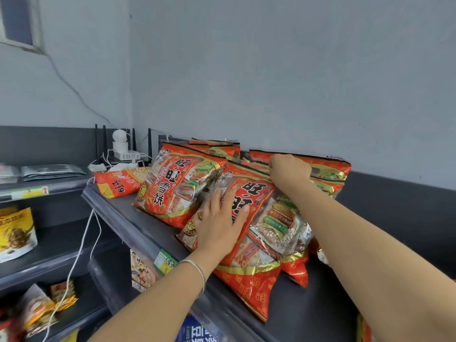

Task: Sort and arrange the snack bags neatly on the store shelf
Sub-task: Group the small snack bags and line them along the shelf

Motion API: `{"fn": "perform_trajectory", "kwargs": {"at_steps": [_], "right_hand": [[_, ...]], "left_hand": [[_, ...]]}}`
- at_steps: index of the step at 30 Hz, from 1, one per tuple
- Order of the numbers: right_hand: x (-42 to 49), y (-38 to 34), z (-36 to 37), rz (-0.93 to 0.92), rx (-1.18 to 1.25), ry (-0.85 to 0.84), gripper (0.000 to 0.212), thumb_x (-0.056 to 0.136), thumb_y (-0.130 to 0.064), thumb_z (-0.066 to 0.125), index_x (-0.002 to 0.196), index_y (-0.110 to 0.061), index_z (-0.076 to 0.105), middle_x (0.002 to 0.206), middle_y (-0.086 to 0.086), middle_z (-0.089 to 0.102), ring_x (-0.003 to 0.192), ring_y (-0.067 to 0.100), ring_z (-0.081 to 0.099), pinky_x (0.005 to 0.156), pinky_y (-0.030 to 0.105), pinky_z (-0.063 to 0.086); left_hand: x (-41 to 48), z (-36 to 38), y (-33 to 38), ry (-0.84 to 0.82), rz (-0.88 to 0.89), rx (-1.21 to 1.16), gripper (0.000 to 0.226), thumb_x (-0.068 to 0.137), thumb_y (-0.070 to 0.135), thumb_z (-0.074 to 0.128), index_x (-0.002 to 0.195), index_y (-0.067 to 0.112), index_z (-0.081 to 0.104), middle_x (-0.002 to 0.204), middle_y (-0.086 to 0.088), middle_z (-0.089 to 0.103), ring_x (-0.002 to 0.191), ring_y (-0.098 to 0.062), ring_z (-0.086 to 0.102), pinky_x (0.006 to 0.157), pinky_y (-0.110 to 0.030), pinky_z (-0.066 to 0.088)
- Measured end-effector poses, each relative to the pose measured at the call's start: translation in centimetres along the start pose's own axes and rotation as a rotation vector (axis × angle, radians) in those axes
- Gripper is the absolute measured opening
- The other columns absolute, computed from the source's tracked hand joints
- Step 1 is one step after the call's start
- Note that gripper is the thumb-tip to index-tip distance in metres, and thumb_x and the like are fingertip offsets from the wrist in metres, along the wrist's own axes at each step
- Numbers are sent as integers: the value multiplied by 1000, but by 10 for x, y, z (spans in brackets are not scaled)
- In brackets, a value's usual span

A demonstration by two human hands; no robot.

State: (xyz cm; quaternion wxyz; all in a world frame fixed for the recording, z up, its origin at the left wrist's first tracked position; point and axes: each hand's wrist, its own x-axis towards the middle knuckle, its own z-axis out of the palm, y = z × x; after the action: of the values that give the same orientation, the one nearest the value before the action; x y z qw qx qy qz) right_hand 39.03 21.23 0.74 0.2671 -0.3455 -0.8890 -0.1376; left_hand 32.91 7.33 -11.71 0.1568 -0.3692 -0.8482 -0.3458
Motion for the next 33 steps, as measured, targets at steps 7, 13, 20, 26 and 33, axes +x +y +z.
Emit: {"fn": "perform_trajectory", "kwargs": {"at_steps": [7,13,20,26,33], "right_hand": [[-4,-55,-2,-306,146,55,26,94,-27,47,114,-20,63,119,7,57,114,31,53,96,48,41],[2,-115,11,-618,258,-12,23,94,-29,50,108,-18,64,112,5,59,106,26,56,86,40,49],[31,-217,40,-755,276,-57,24,94,-25,50,111,-18,66,113,6,61,105,25,58,79,35,48],[65,-314,68,-769,214,-135,26,96,-23,47,115,-17,64,115,9,58,110,29,55,84,41,48],[96,-403,116,-651,182,-323,39,95,-22,48,131,-10,53,128,17,50,117,36,52,92,43,47]], "left_hand": [[35,-26,-23,57,-41,-44,42,96,49,34,131,30,48,136,4,47,125,-21,43,100,-47,37],[72,-55,-84,162,-54,-55,25,92,33,52,114,28,64,117,2,60,106,-22,57,84,-39,48],[120,-88,-201,138,-92,-75,17,88,31,55,101,32,67,112,7,65,100,-19,60,84,-42,50],[166,-111,-308,69,-179,-30,23,89,29,57,110,27,66,121,1,63,114,-23,55,92,-41,46],[196,-104,-389,60,-323,-85,46,86,24,62,131,27,52,137,-10,43,128,-30,40,106,-40,35]]}}
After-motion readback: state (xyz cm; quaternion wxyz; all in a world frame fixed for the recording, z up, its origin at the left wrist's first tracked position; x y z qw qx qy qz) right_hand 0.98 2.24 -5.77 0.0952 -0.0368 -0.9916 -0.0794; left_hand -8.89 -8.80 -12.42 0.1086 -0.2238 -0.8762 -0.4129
